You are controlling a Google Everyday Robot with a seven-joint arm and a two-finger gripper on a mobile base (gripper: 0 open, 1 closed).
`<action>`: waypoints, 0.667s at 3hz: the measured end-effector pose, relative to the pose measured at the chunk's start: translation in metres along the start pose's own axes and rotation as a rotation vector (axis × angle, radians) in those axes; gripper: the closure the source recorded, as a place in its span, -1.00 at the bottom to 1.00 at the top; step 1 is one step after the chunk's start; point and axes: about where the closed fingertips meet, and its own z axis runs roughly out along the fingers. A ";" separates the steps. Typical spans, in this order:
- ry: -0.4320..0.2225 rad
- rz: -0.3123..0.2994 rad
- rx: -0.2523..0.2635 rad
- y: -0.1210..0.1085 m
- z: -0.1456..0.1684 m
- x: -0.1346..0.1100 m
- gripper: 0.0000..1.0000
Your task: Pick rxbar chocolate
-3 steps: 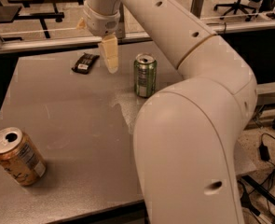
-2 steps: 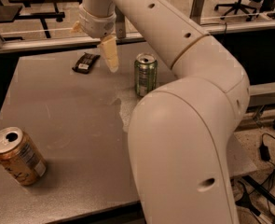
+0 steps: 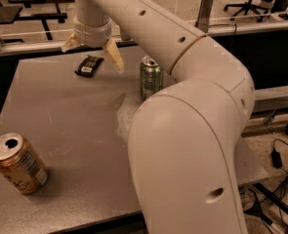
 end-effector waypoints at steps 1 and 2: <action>0.031 -0.089 -0.025 -0.006 0.011 0.004 -1.00; 0.052 -0.152 -0.063 -0.009 0.030 0.010 -1.00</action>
Offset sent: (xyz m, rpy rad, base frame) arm 0.0288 0.0118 -0.0382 -0.1762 -0.0770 0.1731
